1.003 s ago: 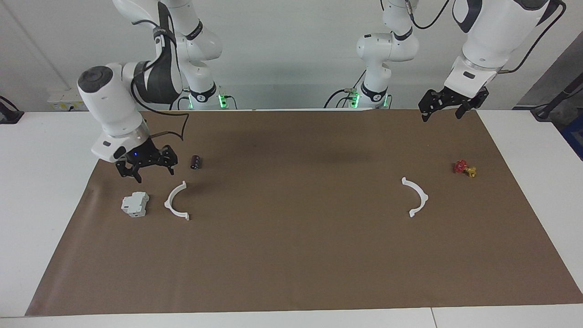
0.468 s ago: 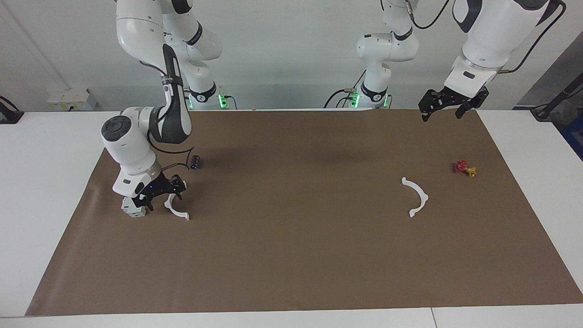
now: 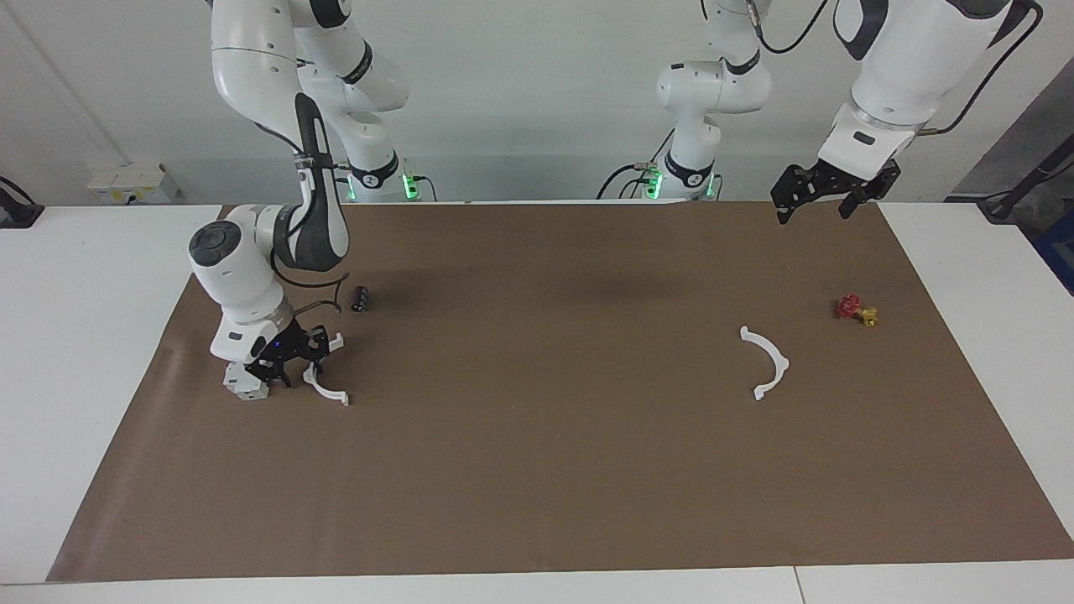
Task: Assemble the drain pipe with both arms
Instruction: 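Grasp the white clamp half with the right gripper and lift it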
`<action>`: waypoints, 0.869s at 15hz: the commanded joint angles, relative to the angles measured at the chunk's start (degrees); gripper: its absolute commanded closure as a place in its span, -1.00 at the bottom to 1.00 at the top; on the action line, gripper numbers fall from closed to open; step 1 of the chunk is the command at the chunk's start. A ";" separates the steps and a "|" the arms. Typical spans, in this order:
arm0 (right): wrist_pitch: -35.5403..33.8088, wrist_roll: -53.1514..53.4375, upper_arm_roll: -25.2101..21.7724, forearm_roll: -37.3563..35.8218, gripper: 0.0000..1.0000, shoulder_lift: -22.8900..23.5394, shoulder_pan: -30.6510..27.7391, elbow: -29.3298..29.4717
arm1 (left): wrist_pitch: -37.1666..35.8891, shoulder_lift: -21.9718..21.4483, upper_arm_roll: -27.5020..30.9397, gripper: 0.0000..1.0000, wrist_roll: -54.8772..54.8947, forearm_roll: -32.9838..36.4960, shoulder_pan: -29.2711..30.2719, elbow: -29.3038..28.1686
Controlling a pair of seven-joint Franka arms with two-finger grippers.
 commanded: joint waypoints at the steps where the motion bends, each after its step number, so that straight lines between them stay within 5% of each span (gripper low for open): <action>1: 1.78 -0.45 0.34 2.55 1.00 0.21 0.20 -0.38 | 0.64 -1.60 0.48 -1.00 -0.02 -0.59 -0.20 -1.91; 5: 0.82 5.25 0.43 5.37 1.00 0.65 0.82 2.24 | 0.64 -1.60 0.48 -1.00 -0.02 -0.59 -0.29 -1.91; 9: -11.46 27.18 0.43 4.05 1.00 0.21 3.71 11.02 | 0.64 -1.60 0.48 -1.00 -0.02 -0.59 -0.29 -1.91; 13: -15.36 41.35 0.43 1.68 1.00 0.57 13.36 14.38 | 0.64 -1.60 0.48 -1.00 -0.02 -0.59 -0.29 -1.91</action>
